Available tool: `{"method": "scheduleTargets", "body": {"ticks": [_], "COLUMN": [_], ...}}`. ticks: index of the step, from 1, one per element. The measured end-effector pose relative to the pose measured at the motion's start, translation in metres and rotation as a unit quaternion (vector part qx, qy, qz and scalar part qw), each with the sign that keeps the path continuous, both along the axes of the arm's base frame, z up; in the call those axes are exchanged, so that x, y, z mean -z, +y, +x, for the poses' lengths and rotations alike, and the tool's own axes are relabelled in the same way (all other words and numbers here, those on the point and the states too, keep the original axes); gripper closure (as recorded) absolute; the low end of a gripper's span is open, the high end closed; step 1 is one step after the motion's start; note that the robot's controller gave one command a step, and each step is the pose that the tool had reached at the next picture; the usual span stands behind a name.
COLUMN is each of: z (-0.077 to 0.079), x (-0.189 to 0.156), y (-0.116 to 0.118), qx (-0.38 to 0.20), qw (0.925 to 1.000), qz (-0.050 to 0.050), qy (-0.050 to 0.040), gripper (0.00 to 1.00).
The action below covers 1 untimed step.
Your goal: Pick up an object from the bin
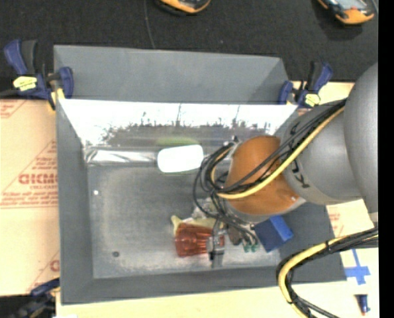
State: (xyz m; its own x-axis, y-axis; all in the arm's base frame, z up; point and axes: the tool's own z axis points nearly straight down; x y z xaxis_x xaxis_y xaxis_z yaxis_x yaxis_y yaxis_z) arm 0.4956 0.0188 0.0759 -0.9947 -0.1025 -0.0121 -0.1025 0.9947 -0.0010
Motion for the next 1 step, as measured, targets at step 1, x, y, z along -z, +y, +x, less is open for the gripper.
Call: {"method": "scheduleTargets", "body": {"ticks": [1], "z": [0.0017], "x": [0.0002], "y": [0.0004], "qx": [-0.016], "qw": [0.9999], "qz": [-0.001], "qy": [-0.0011], "gripper": [1.0]}}
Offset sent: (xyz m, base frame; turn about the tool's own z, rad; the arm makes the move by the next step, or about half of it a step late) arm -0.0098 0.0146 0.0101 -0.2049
